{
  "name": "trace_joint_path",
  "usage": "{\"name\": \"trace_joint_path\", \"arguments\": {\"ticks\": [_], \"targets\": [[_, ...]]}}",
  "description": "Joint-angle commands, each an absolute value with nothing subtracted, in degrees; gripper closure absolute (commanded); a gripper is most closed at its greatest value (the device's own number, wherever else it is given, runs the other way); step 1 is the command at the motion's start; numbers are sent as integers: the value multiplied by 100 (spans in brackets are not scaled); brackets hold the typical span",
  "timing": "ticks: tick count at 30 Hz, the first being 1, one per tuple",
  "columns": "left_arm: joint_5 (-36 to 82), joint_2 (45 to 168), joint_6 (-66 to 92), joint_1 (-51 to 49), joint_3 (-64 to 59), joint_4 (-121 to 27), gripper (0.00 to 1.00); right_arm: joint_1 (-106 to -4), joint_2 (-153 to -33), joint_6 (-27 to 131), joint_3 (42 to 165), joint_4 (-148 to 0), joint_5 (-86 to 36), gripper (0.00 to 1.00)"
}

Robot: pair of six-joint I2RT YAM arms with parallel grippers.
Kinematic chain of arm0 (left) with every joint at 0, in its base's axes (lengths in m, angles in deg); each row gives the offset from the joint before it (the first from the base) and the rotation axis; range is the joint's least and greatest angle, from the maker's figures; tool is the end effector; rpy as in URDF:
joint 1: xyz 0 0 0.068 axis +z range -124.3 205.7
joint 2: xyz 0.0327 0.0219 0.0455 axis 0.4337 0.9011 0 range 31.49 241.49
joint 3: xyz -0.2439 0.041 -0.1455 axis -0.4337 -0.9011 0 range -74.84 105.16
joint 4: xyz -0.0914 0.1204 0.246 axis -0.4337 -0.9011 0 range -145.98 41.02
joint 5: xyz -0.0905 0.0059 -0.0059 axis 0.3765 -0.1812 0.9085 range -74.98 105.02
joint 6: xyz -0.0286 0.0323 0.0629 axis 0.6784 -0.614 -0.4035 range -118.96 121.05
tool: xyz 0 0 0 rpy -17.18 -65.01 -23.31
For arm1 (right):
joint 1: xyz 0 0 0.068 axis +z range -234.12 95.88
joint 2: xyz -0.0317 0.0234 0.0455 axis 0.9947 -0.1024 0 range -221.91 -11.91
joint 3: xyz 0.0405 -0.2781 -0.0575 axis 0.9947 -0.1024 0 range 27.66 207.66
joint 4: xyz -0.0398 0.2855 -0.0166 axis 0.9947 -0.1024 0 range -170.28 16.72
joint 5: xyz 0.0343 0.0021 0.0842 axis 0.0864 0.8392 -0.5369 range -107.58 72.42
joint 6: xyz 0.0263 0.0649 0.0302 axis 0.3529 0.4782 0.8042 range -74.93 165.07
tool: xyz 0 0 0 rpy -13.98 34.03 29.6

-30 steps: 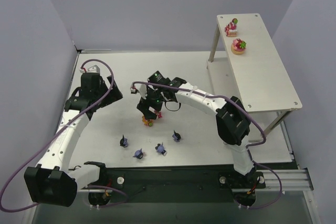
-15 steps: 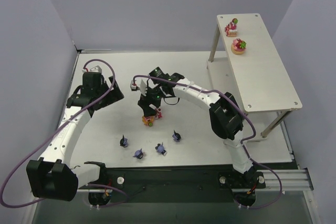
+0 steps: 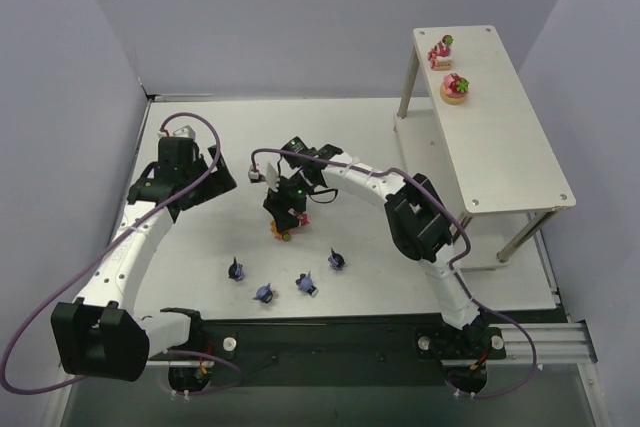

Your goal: Place and organize the plastic toys onto the shelf

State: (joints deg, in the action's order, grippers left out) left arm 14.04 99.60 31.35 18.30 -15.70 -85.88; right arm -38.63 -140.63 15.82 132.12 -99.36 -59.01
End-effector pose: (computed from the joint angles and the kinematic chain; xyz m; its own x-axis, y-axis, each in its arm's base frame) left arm 0.2902 -0.0366 0.2890 -0.6737 -0.4212 -0.6072 -0.2580 0.9040 -0.3408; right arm 0.3527 0.4199 0.1786 -0.0650 -0.5887 -0.8057 -0.9885 -0.0725 0.1327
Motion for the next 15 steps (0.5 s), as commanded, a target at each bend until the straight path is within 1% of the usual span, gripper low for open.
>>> {"name": "trace_joint_path", "arguments": {"ticks": [1, 5, 6, 8, 9, 11, 12, 14, 15], "targets": [[1457, 9969, 3014, 1902, -1279, -8589, 3, -3816, -14146, 1475, 13532, -10000, -6162, 35], [1449, 9969, 3014, 1946, -1252, -8598, 3, -3798, -14128, 1528, 13401, -9956, -6162, 42], [1449, 9978, 3014, 1955, -1244, -8581, 3, -3798, -14102, 1545, 13331, -9947, -6153, 47], [1449, 9978, 3014, 1964, -1235, -8572, 3, -3798, -14041, 1563, 13234, -9929, -6135, 52], [1449, 9995, 3022, 1964, -1244, -8563, 3, -3807, -14014, 1572, 13190, -9921, -6135, 57], [1457, 9995, 3022, 1972, -1252, -8537, 3, -3798, -13962, 1624, 13067, -9912, -6109, 62], [1466, 10013, 3022, 1972, -1252, -8528, 3, -3789, -13944, 1659, 13032, -9912, -6074, 67], [1466, 10022, 3022, 1972, -1270, -8502, 3, -3781, -13891, 1730, 12944, -9912, -6039, 73], [1458, 10013, 3022, 1972, -1270, -8493, 3, -3763, -13874, 1791, 12926, -9903, -5952, 80]]}}
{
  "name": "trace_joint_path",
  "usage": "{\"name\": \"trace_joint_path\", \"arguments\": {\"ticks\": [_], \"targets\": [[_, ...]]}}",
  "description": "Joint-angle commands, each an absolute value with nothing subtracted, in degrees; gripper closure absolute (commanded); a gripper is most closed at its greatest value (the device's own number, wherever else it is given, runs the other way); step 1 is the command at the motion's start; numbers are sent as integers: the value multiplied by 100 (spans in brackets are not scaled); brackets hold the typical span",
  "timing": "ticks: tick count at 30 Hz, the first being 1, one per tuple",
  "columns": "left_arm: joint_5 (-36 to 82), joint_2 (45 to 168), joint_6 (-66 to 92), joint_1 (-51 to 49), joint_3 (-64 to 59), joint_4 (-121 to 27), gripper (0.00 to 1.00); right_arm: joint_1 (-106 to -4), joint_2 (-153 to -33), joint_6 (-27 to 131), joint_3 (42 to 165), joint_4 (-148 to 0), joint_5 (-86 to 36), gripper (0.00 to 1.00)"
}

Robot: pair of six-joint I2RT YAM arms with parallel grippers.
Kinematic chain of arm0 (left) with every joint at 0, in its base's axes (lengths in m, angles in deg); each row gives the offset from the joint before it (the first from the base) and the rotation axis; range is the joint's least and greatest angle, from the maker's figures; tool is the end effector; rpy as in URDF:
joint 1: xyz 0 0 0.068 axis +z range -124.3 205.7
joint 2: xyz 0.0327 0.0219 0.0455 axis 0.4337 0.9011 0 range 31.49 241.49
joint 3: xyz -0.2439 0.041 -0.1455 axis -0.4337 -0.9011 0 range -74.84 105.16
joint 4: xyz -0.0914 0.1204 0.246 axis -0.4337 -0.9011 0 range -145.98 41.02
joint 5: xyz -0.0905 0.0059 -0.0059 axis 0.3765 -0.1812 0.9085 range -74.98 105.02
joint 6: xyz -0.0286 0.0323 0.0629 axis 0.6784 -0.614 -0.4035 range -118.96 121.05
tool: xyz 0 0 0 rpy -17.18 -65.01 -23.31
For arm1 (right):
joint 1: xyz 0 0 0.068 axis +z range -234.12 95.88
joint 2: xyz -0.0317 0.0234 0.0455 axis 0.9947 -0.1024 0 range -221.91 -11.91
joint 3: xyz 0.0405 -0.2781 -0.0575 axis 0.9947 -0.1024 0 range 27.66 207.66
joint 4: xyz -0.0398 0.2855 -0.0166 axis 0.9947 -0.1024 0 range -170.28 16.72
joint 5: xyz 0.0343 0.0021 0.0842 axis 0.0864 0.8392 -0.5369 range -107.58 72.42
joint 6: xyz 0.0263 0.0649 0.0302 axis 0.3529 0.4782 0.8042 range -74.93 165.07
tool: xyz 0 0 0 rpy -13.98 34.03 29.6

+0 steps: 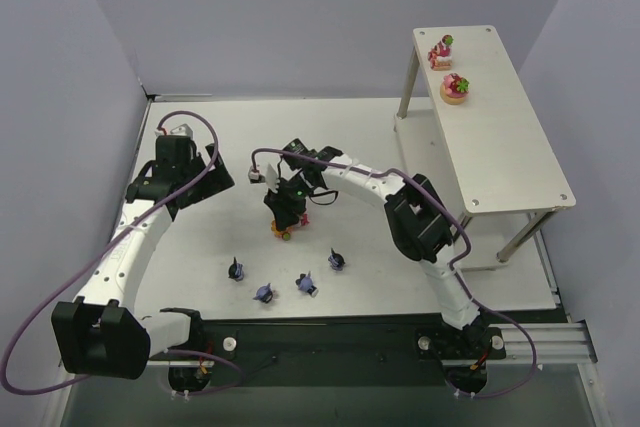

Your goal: Place and organize the plastic toys onto the shelf

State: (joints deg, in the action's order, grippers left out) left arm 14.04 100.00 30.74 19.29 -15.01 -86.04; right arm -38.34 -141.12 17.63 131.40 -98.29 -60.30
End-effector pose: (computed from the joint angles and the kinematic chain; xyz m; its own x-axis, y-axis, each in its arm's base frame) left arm 0.2927 -0.0318 0.2914 -0.6678 -0.4234 -0.6122 -0.2658 0.9039 -0.3352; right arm 0.3496 0.4223 0.1719 -0.0961 -0.5843 -0.8059 -0.9824 -0.0747 0.1713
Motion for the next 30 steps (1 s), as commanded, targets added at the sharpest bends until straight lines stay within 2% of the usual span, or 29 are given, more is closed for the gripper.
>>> {"name": "trace_joint_path", "arguments": {"ticks": [1, 3, 7, 13, 17, 24, 30], "targets": [[1458, 10013, 3014, 1972, -1279, -8493, 3, -3754, -13821, 1818, 12874, -9877, -5916, 83], [1449, 9996, 3005, 1981, -1261, -8493, 3, -3728, -13725, 2019, 12795, -9807, -5828, 92], [1405, 9960, 3014, 2042, -1235, -8501, 3, -3675, -13522, 2510, 12549, -9395, -5557, 100], [1378, 9820, 3049, 2157, -1156, -8528, 3, -3579, -13109, 3564, 12127, -8489, -5231, 100], [1396, 9732, 3093, 2245, -1156, -8563, 3, -3508, -12933, 4293, 12266, -8303, -4871, 100], [1632, 9749, 3084, 2394, -1173, -8730, 3, -3490, -12468, 5402, 13214, -9038, -3466, 100], [1800, 9740, 2961, 2403, -1402, -8563, 4, -3517, -12494, 5650, 15244, -10787, -2604, 100]]}}
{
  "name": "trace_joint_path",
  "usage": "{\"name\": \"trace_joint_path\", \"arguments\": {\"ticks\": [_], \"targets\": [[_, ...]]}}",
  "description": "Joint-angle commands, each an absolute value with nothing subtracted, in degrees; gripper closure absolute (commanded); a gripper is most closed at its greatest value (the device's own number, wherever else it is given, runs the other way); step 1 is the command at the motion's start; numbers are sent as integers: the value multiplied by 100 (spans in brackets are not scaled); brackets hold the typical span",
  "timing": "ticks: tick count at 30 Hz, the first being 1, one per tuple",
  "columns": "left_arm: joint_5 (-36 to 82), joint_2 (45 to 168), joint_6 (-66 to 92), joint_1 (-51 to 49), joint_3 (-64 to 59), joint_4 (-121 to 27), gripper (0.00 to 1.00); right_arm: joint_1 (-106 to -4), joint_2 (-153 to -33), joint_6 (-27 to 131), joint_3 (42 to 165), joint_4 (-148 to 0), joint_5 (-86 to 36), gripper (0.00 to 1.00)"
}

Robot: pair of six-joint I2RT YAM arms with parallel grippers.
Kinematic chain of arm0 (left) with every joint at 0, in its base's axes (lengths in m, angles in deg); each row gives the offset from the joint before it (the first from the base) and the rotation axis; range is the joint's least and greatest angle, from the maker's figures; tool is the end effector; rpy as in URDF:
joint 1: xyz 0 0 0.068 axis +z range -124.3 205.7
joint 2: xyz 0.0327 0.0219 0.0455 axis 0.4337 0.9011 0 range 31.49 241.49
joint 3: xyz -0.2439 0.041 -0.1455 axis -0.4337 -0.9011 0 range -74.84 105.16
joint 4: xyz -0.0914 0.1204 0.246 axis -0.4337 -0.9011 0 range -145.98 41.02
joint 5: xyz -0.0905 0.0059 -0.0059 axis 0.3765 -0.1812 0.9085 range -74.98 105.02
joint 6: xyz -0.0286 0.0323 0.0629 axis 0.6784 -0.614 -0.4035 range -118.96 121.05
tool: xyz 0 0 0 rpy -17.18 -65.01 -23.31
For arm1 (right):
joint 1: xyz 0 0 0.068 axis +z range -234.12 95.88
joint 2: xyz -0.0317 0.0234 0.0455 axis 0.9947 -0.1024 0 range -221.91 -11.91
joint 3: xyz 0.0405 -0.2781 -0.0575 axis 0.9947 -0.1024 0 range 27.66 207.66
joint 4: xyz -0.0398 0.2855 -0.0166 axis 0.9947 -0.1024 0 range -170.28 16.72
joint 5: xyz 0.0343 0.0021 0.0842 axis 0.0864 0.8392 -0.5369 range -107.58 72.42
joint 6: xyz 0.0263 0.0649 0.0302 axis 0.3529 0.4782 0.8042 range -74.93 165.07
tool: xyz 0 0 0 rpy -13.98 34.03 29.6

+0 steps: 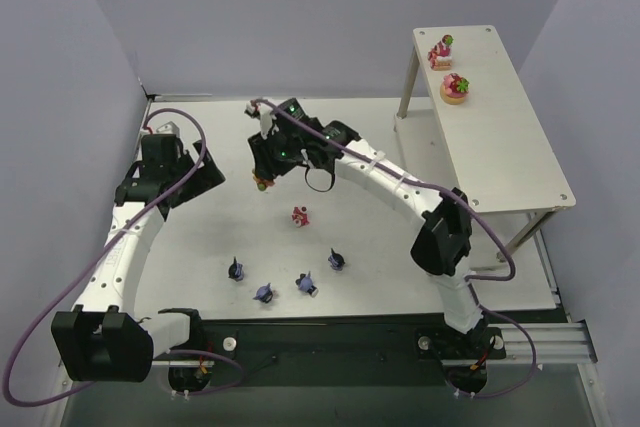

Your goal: Place and organize the plastic toys onto the shelf

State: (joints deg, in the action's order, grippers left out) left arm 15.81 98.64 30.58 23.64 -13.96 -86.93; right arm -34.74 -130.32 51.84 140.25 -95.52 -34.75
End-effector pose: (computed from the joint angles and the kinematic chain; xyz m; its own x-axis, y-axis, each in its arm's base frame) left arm 0.2897 -0.0114 0.3033 -0.6292 -0.4706 -0.6186 -0.3036 0.8815 -0.3617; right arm 0.3441 0.4306 0.3265 -0.4096 -0.3046 -0.8599 -0.8525 0.4634 0.2420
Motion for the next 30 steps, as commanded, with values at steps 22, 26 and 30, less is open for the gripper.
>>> {"name": "trace_joint_path", "arguments": {"ticks": [22, 26, 30], "targets": [[2371, 9960, 2820, 2377, -2008, -8044, 4, -5616, -9550, 6617, 14940, -12275, -651, 100], [2424, 10048, 2829, 2377, -2035, -7983, 4, -6258, -9277, 6757, 14860, -12952, -931, 100], [2477, 10171, 2856, 2342, -1991, -7921, 4, -6934, -9040, 6766, 14675, -13164, -1318, 100]]}}
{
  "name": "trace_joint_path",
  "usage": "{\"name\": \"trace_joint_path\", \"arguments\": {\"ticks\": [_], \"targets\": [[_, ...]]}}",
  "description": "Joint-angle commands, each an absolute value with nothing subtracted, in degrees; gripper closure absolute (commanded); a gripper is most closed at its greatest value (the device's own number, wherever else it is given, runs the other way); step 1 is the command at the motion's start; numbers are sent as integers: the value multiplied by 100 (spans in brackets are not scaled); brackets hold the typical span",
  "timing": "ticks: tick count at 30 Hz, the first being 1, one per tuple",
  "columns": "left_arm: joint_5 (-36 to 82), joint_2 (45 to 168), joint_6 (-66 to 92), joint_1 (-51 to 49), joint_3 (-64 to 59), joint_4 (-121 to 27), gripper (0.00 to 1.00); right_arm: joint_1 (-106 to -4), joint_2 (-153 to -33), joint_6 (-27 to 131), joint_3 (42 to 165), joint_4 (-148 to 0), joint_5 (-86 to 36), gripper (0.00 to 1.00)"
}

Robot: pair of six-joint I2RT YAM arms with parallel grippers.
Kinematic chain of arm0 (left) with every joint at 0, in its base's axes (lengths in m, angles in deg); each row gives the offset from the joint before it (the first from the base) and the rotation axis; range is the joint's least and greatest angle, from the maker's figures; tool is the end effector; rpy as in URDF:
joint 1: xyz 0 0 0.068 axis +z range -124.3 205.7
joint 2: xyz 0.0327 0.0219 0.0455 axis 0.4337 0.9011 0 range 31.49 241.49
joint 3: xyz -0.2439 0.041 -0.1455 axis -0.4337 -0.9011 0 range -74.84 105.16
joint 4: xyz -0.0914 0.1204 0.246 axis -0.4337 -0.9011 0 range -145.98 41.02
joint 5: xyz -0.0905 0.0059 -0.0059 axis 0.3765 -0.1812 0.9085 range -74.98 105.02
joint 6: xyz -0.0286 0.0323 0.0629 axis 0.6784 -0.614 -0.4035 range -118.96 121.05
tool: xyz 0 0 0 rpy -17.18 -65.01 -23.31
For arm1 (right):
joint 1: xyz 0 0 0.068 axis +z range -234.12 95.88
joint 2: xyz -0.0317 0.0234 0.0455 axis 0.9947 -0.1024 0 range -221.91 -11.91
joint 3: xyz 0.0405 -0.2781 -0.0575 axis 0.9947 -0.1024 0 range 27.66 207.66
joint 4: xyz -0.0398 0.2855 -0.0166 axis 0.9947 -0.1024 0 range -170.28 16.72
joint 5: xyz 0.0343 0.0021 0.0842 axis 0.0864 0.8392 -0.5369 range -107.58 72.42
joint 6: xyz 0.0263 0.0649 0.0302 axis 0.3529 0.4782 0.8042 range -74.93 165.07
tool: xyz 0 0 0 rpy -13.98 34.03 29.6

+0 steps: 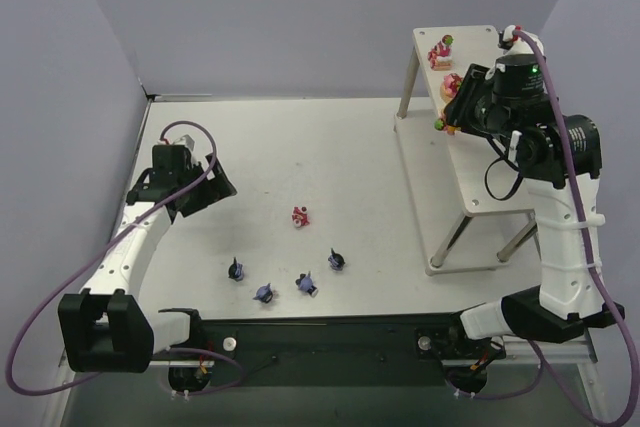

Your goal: Place and organize the plastic toys onto the shelf

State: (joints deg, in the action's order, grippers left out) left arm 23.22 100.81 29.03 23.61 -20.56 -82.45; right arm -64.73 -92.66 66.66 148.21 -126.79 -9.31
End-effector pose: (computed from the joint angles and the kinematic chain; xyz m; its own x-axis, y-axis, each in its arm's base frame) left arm 0.2925 -0.0199 0.2576 -0.7224 -0.4383 -0.5347 -0.2359 0.8832 -0.4053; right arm 0.2684 0.0847 0.5771 -0.2803 0.2874 -0.9159 -0.1007 0.9401 0.3258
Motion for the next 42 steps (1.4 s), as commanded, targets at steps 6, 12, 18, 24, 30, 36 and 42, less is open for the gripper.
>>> {"name": "trace_joint_path", "arguments": {"ticks": [6, 12, 18, 24, 30, 36, 42], "targets": [[2539, 10285, 2864, 2263, -1973, -7877, 4, -7515, -9022, 6687, 14737, -13331, -1916, 100], [2530, 10268, 2856, 2254, -2026, -7860, 4, -7999, -9276, 6564, 14938, -13497, -2453, 100], [2530, 10250, 2873, 2254, -2052, -7842, 4, -8140, -9435, 6538, 15000, -13542, -2619, 100], [2521, 10276, 2873, 2254, -2026, -7842, 4, -8219, -9567, 6625, 15044, -13542, -2646, 100], [2512, 10268, 2864, 2254, -2043, -7860, 4, -8280, -9637, 6573, 15115, -13577, -2602, 96], [2512, 10303, 2873, 2254, -2017, -7877, 4, -8289, -9716, 6511, 15062, -13594, -2611, 91], [2512, 10303, 2873, 2254, -1991, -7886, 4, -8281, -9769, 6415, 15053, -13603, -2576, 74]]}}
